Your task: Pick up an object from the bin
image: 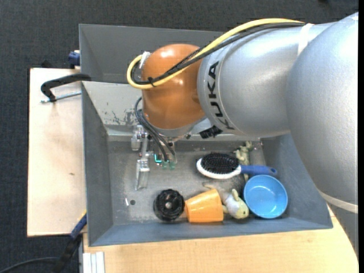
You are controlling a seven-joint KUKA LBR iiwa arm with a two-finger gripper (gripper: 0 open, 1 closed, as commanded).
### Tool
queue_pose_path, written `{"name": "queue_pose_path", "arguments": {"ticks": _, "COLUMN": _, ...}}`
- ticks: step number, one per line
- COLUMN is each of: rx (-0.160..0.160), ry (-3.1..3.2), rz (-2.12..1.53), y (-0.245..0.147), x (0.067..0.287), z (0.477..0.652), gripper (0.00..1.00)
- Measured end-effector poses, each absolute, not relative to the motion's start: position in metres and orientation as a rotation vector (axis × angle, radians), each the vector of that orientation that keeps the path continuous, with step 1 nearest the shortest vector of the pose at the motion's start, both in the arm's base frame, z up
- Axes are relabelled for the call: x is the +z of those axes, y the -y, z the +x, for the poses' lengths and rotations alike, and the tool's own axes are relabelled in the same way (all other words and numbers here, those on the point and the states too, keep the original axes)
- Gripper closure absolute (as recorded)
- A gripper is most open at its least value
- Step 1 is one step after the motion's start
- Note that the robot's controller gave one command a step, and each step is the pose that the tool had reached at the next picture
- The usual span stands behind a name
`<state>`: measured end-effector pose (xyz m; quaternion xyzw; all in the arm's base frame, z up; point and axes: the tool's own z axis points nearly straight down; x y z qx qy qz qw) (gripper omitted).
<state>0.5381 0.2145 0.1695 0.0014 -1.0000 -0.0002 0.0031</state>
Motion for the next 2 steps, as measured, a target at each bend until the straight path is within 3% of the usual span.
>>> {"name": "queue_pose_path", "arguments": {"ticks": 1, "rx": 0.005, "ry": 3.140, "rz": 0.040, "y": -0.125, "x": 0.163, "z": 0.531, "gripper": 0.00}}
{"name": "queue_pose_path", "arguments": {"ticks": 2, "rx": 0.000, "ry": 3.132, "rz": 0.139, "y": -0.113, "x": 0.073, "z": 0.493, "gripper": 0.00}}
